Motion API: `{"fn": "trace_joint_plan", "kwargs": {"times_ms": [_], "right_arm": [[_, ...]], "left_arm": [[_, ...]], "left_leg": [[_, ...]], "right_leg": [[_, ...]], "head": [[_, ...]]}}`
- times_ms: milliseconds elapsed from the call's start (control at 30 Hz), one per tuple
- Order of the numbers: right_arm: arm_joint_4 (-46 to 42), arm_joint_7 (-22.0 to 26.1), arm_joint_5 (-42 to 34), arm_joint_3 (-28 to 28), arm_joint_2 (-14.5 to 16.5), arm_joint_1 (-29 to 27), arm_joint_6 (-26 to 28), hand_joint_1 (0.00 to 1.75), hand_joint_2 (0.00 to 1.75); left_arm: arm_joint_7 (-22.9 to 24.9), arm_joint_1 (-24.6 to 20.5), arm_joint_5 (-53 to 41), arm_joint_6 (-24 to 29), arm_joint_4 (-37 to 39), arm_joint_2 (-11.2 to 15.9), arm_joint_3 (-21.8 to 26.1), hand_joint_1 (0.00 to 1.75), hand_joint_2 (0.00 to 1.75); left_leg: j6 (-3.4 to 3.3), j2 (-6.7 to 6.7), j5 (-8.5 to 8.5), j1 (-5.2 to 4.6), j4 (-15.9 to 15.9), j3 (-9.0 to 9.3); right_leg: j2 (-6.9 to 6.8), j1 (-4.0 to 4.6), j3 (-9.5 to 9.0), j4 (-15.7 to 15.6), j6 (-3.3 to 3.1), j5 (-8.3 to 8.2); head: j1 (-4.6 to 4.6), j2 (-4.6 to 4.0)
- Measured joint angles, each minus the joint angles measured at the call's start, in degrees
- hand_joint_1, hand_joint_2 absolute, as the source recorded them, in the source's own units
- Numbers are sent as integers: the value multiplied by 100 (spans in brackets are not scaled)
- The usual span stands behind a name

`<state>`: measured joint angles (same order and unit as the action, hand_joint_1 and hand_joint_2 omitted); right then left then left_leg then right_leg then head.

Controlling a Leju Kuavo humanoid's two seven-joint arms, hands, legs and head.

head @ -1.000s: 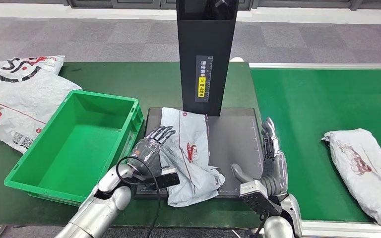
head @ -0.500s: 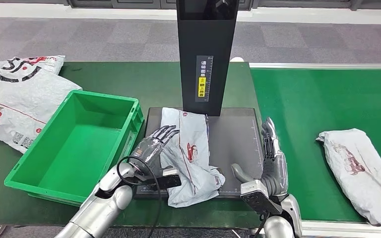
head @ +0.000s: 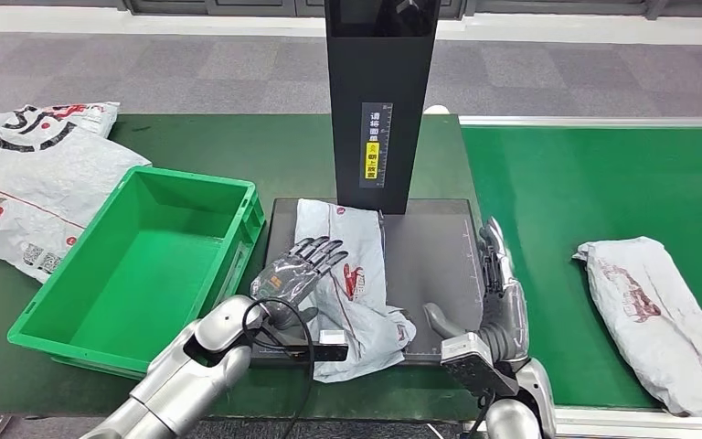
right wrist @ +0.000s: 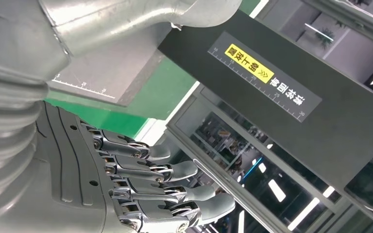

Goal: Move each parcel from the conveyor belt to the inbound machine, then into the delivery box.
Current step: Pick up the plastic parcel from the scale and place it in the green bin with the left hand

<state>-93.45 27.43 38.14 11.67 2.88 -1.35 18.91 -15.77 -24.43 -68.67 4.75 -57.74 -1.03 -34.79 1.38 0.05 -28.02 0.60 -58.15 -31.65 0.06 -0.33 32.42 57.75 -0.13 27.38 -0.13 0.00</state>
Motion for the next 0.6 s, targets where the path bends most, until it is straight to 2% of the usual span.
{"fn": "trace_joint_plan", "kwargs": {"times_ms": [400, 600], "right_arm": [[-40, 19, -18, -39, 42, -8, -13, 0, 175], [-40, 29, -31, -39, 42, -13, -1, 0, 175]], "left_arm": [[60, -123, -381, -445, -567, 298, -586, 0, 175], [58, -164, -402, -493, -615, 335, -635, 0, 175]], "left_leg": [[0, 0, 0, 0, 0, -1], [0, 0, 0, 0, 0, -1]], "right_leg": [[0, 0, 1, 0, 0, 0], [-1, 0, 1, 0, 0, 0]], "head": [[0, 0], [0, 0]]}}
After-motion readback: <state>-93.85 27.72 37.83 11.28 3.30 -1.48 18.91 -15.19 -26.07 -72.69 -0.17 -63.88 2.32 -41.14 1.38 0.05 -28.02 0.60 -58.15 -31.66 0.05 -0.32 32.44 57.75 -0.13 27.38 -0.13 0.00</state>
